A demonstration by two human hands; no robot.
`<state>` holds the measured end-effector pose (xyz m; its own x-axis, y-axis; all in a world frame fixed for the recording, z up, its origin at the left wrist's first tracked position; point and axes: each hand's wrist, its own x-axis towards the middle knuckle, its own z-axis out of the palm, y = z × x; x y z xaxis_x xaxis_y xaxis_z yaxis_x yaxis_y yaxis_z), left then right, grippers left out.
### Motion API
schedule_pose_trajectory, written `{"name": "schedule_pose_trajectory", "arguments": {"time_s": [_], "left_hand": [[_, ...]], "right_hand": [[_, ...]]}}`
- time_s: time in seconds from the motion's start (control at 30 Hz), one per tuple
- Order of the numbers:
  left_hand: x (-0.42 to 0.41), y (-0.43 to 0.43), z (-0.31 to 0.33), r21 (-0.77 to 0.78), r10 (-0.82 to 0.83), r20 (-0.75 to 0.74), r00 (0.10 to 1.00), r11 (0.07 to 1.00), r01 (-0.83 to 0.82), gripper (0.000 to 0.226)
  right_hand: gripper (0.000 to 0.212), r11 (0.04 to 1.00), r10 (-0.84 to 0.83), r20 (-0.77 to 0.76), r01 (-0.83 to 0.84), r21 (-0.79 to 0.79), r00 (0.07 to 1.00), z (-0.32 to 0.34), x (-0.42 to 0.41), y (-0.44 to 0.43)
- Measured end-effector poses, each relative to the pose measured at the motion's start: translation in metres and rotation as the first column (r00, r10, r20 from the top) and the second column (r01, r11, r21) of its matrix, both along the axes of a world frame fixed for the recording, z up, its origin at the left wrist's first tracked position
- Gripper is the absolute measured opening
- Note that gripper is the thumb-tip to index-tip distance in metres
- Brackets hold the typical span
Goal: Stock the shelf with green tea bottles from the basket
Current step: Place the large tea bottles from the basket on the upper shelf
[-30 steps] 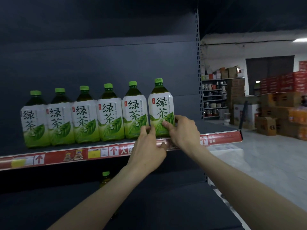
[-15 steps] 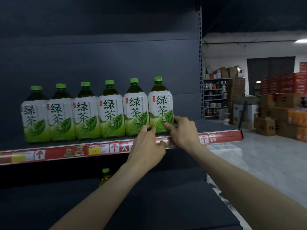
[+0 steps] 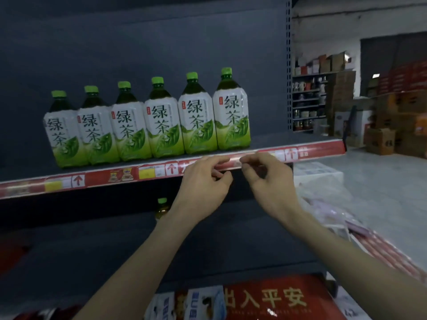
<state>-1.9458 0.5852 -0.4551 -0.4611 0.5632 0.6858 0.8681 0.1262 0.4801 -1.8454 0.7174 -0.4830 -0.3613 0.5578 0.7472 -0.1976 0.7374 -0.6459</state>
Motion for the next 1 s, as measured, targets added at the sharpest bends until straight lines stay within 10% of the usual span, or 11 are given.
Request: {"name": "schedule_pose_trajectory", "arguments": {"time_s": [0.47,0.87,1.0], "left_hand": [[0.040,-0.111,-0.229,-0.338,0.208,0.387,0.898,0.939,-0.072,0.033],[0.069,-0.174,-0.378,-0.625,0.515,0.532,0.672,0.774,-0.098,0.043],[0.066,-0.188,-0.418,-0.667,0.660,0.584,0.472,0.722,-0.184,0.074]], "right_hand": [[0.017,0.941,0.306,0.427,-0.203,-0.269,0.851,-0.225,0.040,-0.075],[0.016,0.902,0.427,0.757,-0.180,-0.392,0.494,-0.355,0.063,-0.107],[0.019,0.901,0.433,0.829,-0.147,-0.408,0.353,-0.380,0.064,-0.117]]}}
